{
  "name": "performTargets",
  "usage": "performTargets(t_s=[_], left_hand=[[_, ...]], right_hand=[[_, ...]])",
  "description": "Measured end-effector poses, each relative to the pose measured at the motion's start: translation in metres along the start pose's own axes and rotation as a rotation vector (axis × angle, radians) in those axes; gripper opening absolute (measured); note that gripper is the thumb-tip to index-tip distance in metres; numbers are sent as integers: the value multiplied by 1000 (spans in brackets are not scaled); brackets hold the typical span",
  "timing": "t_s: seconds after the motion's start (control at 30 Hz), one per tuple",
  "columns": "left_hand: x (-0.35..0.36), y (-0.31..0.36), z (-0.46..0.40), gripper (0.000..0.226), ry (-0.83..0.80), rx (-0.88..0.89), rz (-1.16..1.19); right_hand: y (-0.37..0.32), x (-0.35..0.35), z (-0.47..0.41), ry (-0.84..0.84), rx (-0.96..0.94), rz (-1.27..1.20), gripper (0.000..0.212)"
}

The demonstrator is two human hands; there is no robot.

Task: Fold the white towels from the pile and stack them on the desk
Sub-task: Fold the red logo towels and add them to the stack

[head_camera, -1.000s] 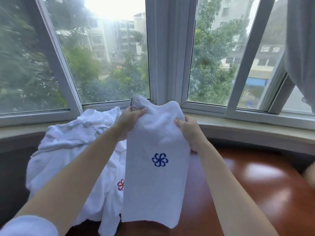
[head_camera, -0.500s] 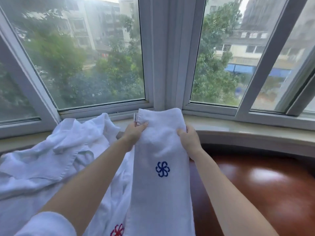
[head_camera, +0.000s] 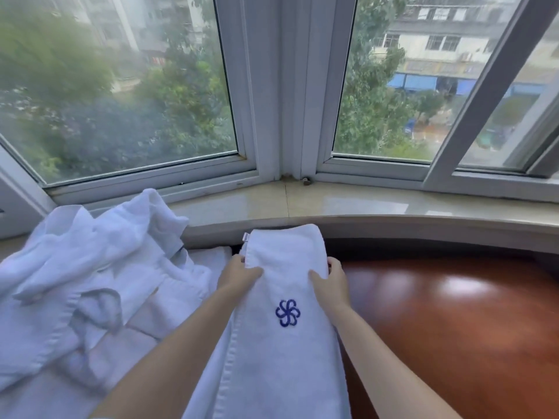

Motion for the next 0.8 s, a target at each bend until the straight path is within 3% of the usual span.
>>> performTargets(t_s=[0.23, 0.4, 0.5, 0.6, 0.67, 0.8], left_hand=[[-5, -23, 76, 68, 26, -83, 36], [-9, -27, 131, 56, 7, -72, -79], [-8, -33, 156, 23, 23, -28, -102], [-6, -40, 179, 13, 4, -6, -121], [-4, -43, 192, 28, 7, 2, -131], [-3, -37, 214, 29, 40, 71, -96]], right_hand=[[34, -7, 68, -16, -30, 59, 59], [57, -18, 117, -72, -59, 165, 59], [71, -26, 142, -93, -54, 229, 62], [85, -32, 168, -114, -50, 233, 65], [95, -31, 184, -128, -48, 263, 67], [99, -36, 198, -142, -48, 134, 62]])
Point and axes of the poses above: each hand's wrist, its own z-axis away from the middle knuckle, its own x-axis out of the palm, y = z × x, the point moved 7 cm from there along -z, towards the middle knuckle, and after that the axes turned 13 degrees about x, right-handed, at the moved point
